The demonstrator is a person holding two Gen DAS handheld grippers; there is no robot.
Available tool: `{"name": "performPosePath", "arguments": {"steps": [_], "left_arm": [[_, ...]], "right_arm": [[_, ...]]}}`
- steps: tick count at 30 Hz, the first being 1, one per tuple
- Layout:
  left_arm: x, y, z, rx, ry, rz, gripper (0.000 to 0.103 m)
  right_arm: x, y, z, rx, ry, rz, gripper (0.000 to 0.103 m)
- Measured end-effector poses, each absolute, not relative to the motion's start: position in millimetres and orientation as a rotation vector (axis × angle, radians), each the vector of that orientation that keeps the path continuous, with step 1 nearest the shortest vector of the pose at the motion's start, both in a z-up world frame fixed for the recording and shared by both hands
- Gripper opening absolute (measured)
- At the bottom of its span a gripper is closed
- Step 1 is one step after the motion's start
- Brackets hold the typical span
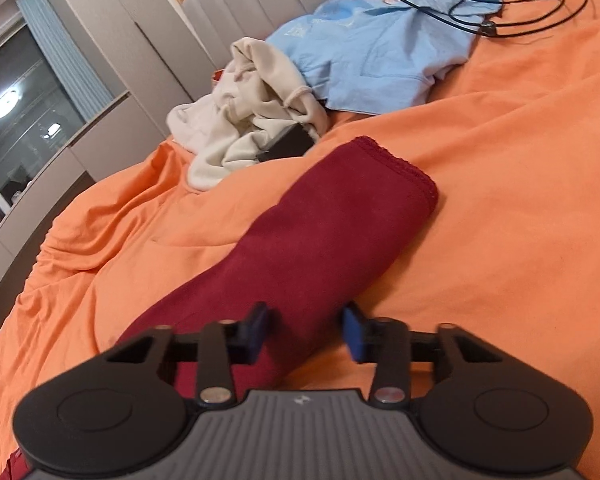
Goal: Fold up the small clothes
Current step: 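Lift the sleeve with the right gripper, lay it across the body, open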
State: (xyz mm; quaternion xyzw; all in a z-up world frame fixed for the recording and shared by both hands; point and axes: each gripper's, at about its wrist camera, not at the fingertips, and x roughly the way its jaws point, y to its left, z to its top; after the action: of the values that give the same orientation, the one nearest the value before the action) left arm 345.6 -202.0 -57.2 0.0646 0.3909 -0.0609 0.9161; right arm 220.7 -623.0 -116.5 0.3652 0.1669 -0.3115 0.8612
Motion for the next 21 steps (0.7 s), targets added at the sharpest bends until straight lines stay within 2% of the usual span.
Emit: {"name": "performPosePath", "arguments": {"steps": [4, 15, 21], "left_arm": [[345, -199, -47, 0.133, 0.805, -0.129, 0.103], [356, -155, -1, 0.138, 0.824, -0.107, 0.103], [364, -112, 17, 0.100, 0.818, -0.072, 0.103]], "right_arm": [[217, -624, -117, 0.786, 0.324, -0.638, 0.013], [242, -567, -56, 0.393, 0.295, -0.622, 0.009], [291, -484, -7, 0.102, 0.265, -0.464, 0.009]]}}
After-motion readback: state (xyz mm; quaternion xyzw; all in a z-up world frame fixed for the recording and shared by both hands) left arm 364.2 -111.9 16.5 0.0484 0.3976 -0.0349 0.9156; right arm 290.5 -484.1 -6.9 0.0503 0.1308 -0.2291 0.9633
